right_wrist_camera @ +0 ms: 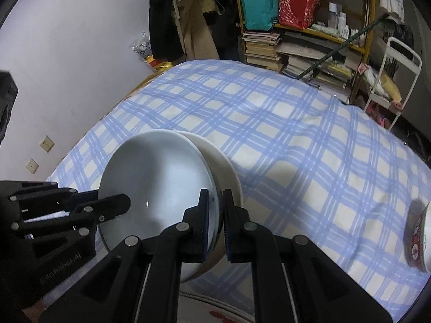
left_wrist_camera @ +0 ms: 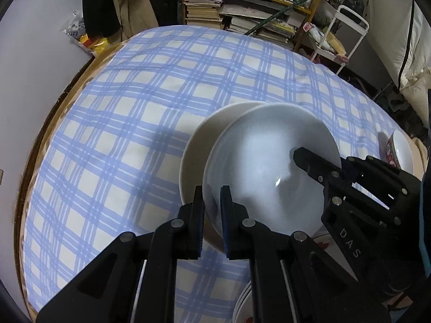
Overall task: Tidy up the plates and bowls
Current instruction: 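Lower the bowl into the first white bowl and open both grippers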
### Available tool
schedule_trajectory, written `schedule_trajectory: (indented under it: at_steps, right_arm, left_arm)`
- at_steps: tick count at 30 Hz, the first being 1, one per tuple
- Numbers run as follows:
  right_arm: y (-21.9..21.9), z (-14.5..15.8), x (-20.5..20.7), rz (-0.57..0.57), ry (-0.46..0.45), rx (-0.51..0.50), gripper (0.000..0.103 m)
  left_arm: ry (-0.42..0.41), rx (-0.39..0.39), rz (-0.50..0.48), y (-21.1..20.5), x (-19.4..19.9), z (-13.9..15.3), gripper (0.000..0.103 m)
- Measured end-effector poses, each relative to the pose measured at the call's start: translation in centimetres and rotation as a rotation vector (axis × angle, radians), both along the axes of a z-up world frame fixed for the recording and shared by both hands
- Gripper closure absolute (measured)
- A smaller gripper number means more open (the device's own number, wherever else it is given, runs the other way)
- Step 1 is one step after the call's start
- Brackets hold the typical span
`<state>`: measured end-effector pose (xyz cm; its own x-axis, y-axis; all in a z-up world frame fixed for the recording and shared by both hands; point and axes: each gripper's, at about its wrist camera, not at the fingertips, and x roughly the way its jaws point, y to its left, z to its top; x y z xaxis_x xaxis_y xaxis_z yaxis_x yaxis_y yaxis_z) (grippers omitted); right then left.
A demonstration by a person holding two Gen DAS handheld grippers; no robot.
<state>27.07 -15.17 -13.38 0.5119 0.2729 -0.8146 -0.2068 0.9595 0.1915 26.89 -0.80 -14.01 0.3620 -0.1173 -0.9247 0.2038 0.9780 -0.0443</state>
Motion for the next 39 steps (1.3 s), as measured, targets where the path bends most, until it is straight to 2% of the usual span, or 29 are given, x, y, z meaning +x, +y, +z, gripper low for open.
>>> schedule_trajectory:
  at_steps: [5, 12, 21, 34, 39]
  right_arm:
    - [-0.1, 0.5, 0.2, 0.004, -0.018, -0.011, 0.090]
    - [-0.4, 0.4, 0.3, 0.012, -0.019, -0.001, 0.090]
    - [-0.7, 1.6, -0.1, 0.016, -0.080, -0.003, 0.089]
    - [-2.8, 1.6, 0.6, -0.021, -0.031, 0.123, 0.089]
    - [-3.7, 2.5, 0.4, -0.034, -0.042, 0.174, 0.089]
  left_arm:
    - [-0.005, -0.028, 0.005, 0.3, 0.3, -0.2, 0.092]
    - [-0.018, -0.017, 0.002, 0.2, 0.1, 0.0, 0.092]
    - [-0.043, -0.047, 0.016, 1.0, 0.0, 1.0, 0.091]
    - [-0.087, -0.052, 0.027, 1.1, -0.7, 2.0, 0.088]
    - [-0.124, -0.075, 0.041, 1.4, -1.5, 3.0, 0.087]
